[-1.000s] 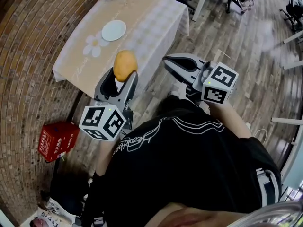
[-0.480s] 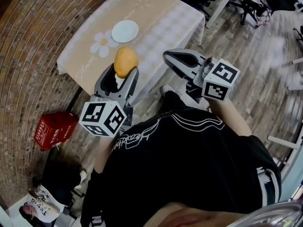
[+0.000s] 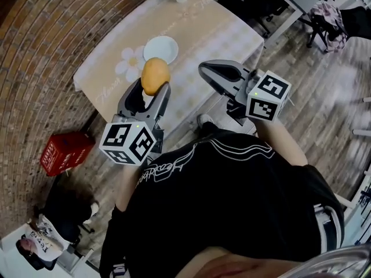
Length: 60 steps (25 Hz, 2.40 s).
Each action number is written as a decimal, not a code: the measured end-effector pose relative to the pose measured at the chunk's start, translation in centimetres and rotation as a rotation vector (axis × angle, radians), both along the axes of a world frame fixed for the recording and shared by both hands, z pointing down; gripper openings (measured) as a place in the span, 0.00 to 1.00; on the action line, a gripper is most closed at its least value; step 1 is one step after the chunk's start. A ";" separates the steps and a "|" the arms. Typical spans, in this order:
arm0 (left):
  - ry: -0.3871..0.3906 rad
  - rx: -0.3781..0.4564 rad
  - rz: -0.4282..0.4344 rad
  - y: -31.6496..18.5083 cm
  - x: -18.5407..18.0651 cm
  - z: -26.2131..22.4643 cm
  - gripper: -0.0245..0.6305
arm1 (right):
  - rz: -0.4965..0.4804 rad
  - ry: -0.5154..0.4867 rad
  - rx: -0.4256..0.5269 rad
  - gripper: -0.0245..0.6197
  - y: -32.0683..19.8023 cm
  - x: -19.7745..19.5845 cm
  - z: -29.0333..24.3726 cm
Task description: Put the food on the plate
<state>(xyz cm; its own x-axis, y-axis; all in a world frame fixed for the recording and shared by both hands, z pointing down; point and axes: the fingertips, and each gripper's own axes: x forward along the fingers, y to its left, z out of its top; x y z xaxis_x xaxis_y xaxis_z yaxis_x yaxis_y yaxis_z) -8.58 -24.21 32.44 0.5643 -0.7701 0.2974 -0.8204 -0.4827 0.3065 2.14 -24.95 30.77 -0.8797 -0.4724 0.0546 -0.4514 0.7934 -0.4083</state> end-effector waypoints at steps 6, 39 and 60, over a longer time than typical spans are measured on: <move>-0.001 -0.018 -0.051 -4.3 0.4 0.4 0.48 | -0.029 0.006 -0.020 0.03 -5.0 0.5 0.3; -0.226 -0.157 -0.236 -17.8 -0.7 14.4 0.48 | -0.155 0.043 -0.170 0.03 -17.3 1.4 8.9; -0.273 -0.287 -0.216 -20.9 -1.8 23.8 0.48 | -0.164 0.098 -0.260 0.03 -20.7 0.8 14.2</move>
